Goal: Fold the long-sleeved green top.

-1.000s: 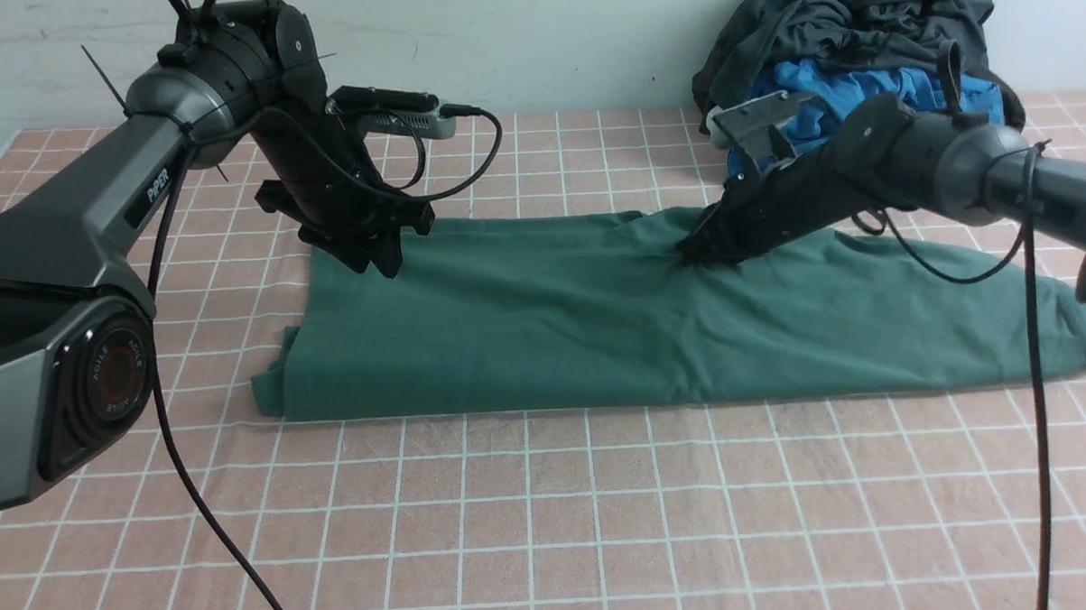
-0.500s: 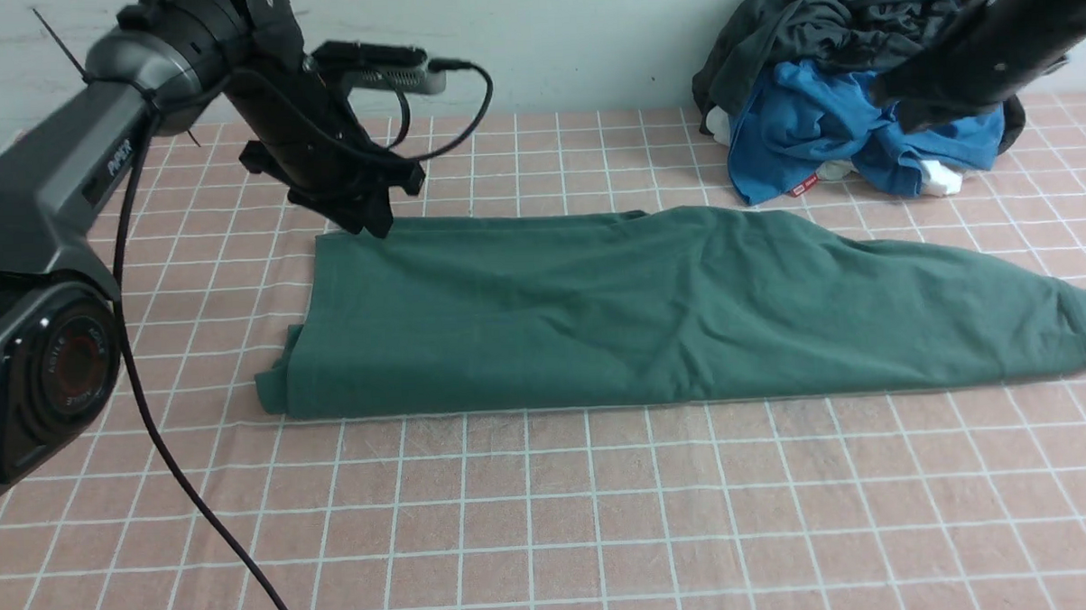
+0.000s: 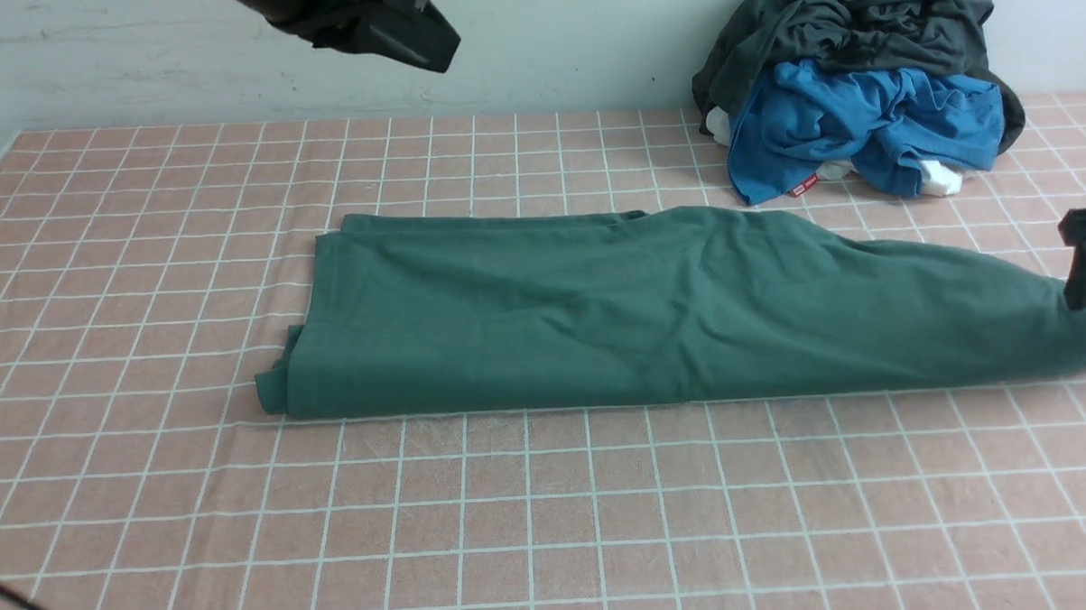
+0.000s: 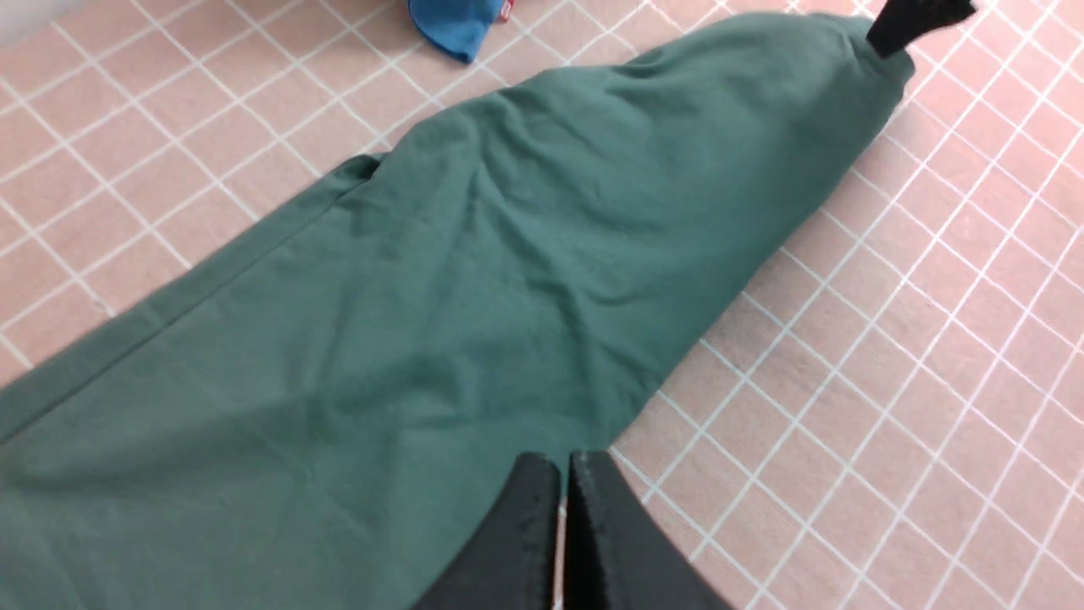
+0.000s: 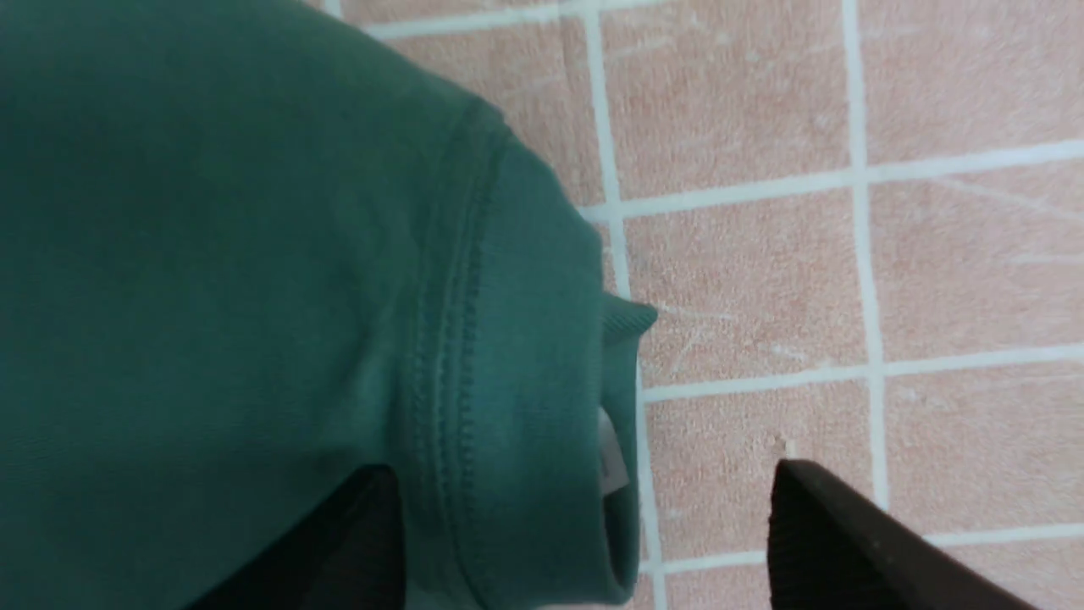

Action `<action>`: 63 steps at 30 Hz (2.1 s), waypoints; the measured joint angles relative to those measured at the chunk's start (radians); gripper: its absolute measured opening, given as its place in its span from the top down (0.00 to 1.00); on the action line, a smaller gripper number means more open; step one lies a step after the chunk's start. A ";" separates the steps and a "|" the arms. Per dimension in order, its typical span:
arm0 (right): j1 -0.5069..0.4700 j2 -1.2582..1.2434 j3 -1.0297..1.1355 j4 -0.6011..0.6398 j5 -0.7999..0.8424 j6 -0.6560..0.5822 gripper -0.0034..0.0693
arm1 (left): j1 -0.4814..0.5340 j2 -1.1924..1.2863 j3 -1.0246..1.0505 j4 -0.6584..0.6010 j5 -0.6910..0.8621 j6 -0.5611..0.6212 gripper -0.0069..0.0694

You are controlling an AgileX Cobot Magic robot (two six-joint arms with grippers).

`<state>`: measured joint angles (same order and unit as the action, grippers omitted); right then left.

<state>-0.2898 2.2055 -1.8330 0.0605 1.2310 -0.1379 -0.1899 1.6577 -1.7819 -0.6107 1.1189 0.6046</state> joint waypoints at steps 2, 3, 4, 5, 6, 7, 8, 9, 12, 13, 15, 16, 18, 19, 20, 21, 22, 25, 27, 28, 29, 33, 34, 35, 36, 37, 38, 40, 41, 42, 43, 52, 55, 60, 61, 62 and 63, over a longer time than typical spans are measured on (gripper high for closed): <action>-0.001 0.025 0.006 -0.010 -0.010 0.000 0.22 | 0.000 -0.091 0.106 0.011 -0.076 0.013 0.91; -0.001 0.042 0.008 -0.013 -0.019 0.000 0.23 | 0.000 -0.146 0.180 0.027 -0.122 0.017 0.91; -0.001 0.060 0.008 -0.012 -0.027 0.000 0.24 | 0.000 -0.203 0.252 0.041 -0.164 0.020 0.91; -0.001 0.076 0.009 -0.006 -0.035 0.000 0.26 | 0.000 -0.250 0.321 0.057 -0.195 0.023 0.91; -0.001 0.082 0.006 0.006 -0.041 0.000 0.29 | 0.000 -0.310 0.386 0.074 -0.230 0.023 0.91; -0.001 0.085 0.004 0.019 -0.042 0.000 0.34 | 0.000 -0.384 0.449 0.090 -0.266 0.023 0.91; -0.001 0.085 0.003 0.025 -0.042 0.000 0.37 | 0.000 -0.436 0.496 0.102 -0.288 0.023 0.91; -0.003 0.086 0.002 0.047 -0.042 -0.002 0.45 | 0.000 -0.513 0.565 0.120 -0.314 0.023 0.91; -0.004 0.086 -0.004 0.082 -0.034 -0.014 0.65 | 0.000 -0.684 0.702 0.165 -0.359 0.018 0.91; -0.004 0.086 -0.007 0.095 -0.027 -0.022 0.73 | 0.000 -0.749 0.753 0.184 -0.371 0.012 0.91; -0.003 0.078 -0.020 0.093 -0.010 -0.036 0.88 | 0.000 -0.885 0.864 0.233 -0.383 -0.012 0.91; -0.003 0.066 -0.030 0.076 -0.002 -0.037 0.90 | 0.000 -0.945 0.914 0.259 -0.383 -0.028 0.91; -0.003 0.037 -0.061 0.026 0.010 -0.033 0.91 | 0.000 -1.042 1.008 0.306 -0.381 -0.065 0.91; -0.003 0.014 -0.083 -0.008 0.011 -0.019 0.91 | 0.000 -1.090 1.061 0.330 -0.377 -0.097 0.91; -0.003 -0.002 -0.095 -0.032 0.011 -0.010 0.91 | 0.000 -1.117 1.092 0.342 -0.372 -0.118 0.91; -0.004 -0.040 -0.118 -0.073 0.011 0.023 0.91 | 0.000 -1.165 1.153 0.362 -0.360 -0.162 0.91; -0.005 -0.083 -0.137 -0.105 0.011 0.056 0.91 | 0.000 -1.196 1.211 0.380 -0.352 -0.196 0.91; 0.002 -0.175 -0.165 -0.125 0.013 0.097 0.91 | 0.000 -1.239 1.318 0.422 -0.332 -0.262 0.91; 0.025 -0.244 -0.179 -0.116 0.019 0.107 0.91 | 0.000 -1.241 1.368 0.440 -0.330 -0.293 0.91; 0.075 -0.291 -0.182 -0.095 0.022 0.113 0.91 | 0.000 -1.241 1.388 0.445 -0.343 -0.312 0.91; 0.098 -0.308 -0.183 -0.084 0.024 0.115 0.91 | 0.000 -1.241 1.391 0.445 -0.363 -0.317 0.91; 0.268 -0.338 -0.188 -0.001 0.026 0.129 0.91 | 0.000 -1.241 1.392 0.441 -0.433 -0.332 0.91; 0.337 -0.334 -0.188 0.030 0.025 0.132 0.91 | 0.000 -1.241 1.392 0.436 -0.442 -0.337 0.91; 0.371 -0.329 -0.188 0.045 0.026 0.132 0.91 | 0.000 -1.241 1.392 0.435 -0.444 -0.337 0.91; 0.438 -0.314 -0.188 0.074 0.026 0.131 0.91 | 0.000 -1.241 1.392 0.432 -0.443 -0.337 0.91; 0.491 -0.298 -0.188 0.095 0.026 0.124 0.91 | 0.000 -1.241 1.392 0.427 -0.444 -0.337 0.91; 0.532 -0.283 -0.188 0.112 0.025 0.118 0.91 | 0.000 -1.241 1.392 0.427 -0.446 -0.337 0.91; 0.629 -0.236 -0.188 0.149 0.002 0.100 0.91 | 0.000 -1.241 1.392 0.424 -0.455 -0.337 0.91; 0.666 -0.209 -0.188 0.161 -0.026 0.098 0.91 | 0.000 -1.241 1.392 0.423 -0.460 -0.337 0.91; 0.691 -0.180 -0.188 0.171 -0.061 0.098 0.91 | 0.000 -1.241 1.392 0.423 -0.464 -0.337 0.91; 0.719 -0.150 -0.188 0.182 -0.099 0.096 0.91 | 0.000 -1.241 1.392 0.422 -0.465 -0.337 0.91; 0.795 0.021 -0.187 0.301 -0.276 0.092 0.72 | 0.000 -1.241 1.392 0.421 -0.466 -0.338 0.91; 0.794 0.015 -0.187 0.306 -0.284 0.090 0.62 | 0.000 -1.241 1.392 0.421 -0.466 -0.338 0.91; 0.788 0.002 -0.188 0.301 -0.285 0.079 0.56 | 0.000 -1.241 1.392 0.421 -0.466 -0.338 0.91; 0.788 0.007 -0.188 0.298 -0.285 0.079 0.57 | 0.000 -1.241 1.392 0.421 -0.466 -0.338 0.91; 0.788 0.015 -0.188 0.296 -0.285 0.078 0.59 | 0.000 -1.241 1.392 0.421 -0.466 -0.338 0.91; 0.789 0.032 -0.189 0.296 -0.283 0.075 0.63 | 0.000 -1.241 1.392 0.421 -0.466 -0.338 0.91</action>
<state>0.4990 2.2372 -2.0215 0.3562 0.9481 -0.0626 -0.1899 0.4166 -0.3894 -0.1894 0.6524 0.2667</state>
